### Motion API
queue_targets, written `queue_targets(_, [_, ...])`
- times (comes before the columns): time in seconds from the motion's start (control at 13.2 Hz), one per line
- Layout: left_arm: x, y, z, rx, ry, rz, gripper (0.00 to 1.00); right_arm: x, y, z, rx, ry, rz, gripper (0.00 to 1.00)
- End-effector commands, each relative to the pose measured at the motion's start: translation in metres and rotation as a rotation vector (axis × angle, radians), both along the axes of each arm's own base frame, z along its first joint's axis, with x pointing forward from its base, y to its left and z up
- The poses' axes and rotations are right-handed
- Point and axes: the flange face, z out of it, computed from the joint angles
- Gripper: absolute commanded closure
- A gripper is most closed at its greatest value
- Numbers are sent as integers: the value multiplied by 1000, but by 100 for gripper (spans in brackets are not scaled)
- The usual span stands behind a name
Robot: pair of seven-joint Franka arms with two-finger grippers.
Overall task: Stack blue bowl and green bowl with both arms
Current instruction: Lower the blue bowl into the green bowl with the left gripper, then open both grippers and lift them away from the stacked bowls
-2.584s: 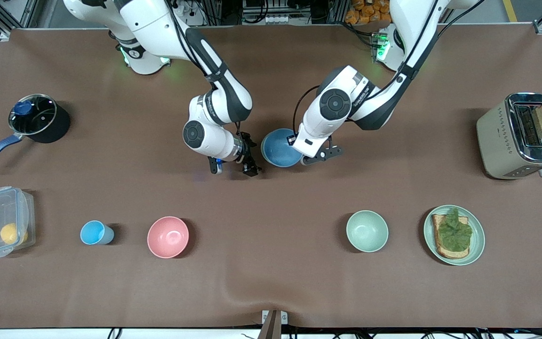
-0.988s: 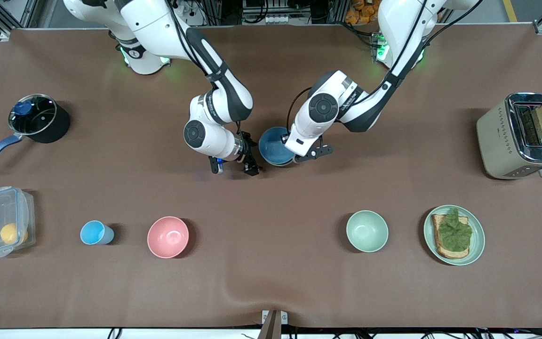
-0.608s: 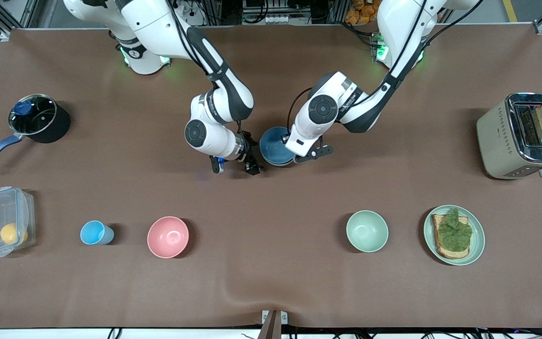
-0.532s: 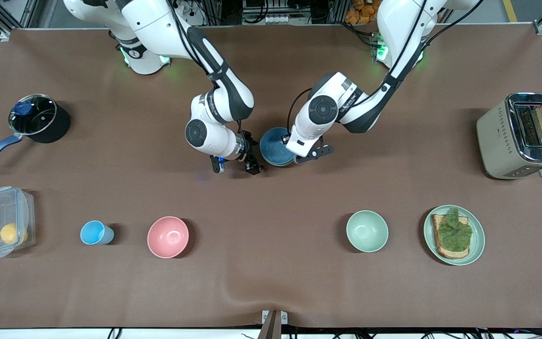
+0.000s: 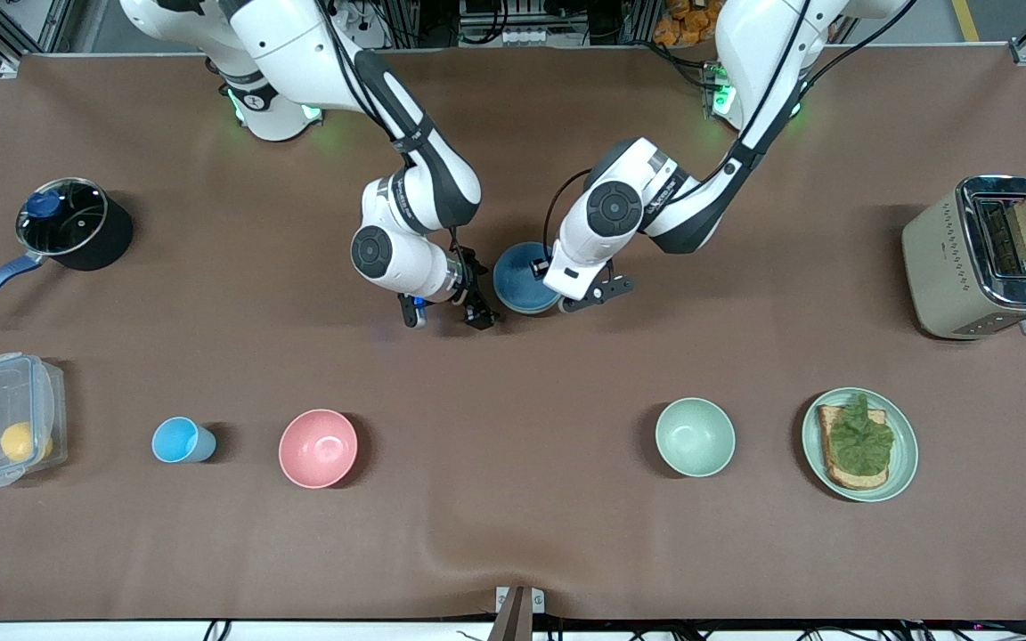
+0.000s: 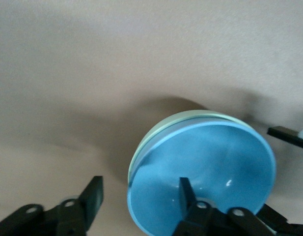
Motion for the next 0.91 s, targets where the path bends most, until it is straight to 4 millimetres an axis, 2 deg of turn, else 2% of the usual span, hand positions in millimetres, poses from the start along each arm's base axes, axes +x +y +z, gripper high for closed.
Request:
queue_targets(0.0, [15, 14, 51, -17, -63, 48, 0, -3, -16, -5, 9, -9, 78, 0])
queue_targets(0.15, [34, 40, 104, -20, -115, 80, 0, 0, -29, -4, 1, 17, 89, 0])
queue_targets(0.3, [50, 69, 157, -6, -165, 102, 0, 4, -44, 7, -27, 32, 138, 0])
queue_targets(0.53, [64, 116, 228, 84, -267, 97, 0, 19, -86, 35, -77, 103, 233, 0])
queue_targets(0.68, [76, 152, 262, 114, -256, 23, 0, 30, -122, 61, -121, 118, 306, 0])
queue_targets(0.84, [88, 191, 291, 134, -232, -45, 0, 38, -150, 84, -171, 121, 377, 0])
